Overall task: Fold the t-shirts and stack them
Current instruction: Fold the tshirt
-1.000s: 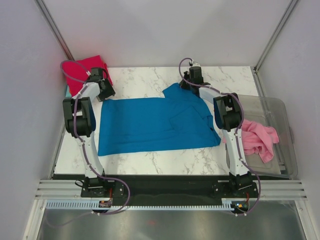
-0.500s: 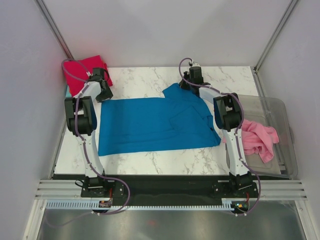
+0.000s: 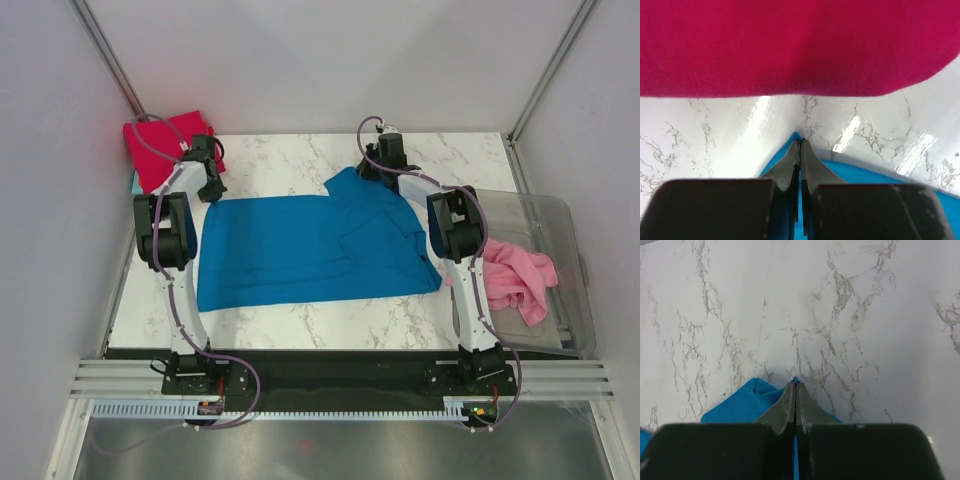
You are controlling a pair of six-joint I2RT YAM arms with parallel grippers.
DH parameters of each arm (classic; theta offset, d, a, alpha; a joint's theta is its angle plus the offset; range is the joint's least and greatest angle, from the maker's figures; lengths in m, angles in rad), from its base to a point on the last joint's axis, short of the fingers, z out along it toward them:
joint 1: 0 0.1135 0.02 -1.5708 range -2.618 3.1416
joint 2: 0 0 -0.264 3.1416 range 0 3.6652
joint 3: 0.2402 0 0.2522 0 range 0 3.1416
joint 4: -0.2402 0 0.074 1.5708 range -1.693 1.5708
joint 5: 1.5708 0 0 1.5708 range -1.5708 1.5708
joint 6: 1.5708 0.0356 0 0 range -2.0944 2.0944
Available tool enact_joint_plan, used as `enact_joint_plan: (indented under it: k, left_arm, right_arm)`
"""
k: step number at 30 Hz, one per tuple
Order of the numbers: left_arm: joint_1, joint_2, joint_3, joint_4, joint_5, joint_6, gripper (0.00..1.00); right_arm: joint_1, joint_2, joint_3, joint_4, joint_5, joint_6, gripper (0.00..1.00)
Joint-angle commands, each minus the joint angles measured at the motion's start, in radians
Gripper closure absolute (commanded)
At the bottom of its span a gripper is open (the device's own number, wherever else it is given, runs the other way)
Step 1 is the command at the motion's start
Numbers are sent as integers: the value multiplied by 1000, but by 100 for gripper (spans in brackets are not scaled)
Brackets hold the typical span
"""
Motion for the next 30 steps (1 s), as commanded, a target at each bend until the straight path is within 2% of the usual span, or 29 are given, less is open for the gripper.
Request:
enact_joint_plan:
  k: [1,5,12,17,30]
  left_arm:
    - [-5,-20,24,-64,9,18,98]
    - [-5,-78,18,-102,69,1,98]
    - [-6,-199,-39,-130,130,-1,98]
    - [-6,-307,-152,-129,156,-7,98]
    - [-6,-534,-442,-104,165,10,98]
  right_arm:
    - [9,-18,-2,-30,-80,-49,100]
    - [9,-118,-40,-22,-92,-120,100]
    - [7,-357,-258,-8,-91,-147,100]
    - [9,-477,-411,-8,-104,-147,100]
    - [18,-909,-804,-30,-52,-135,100]
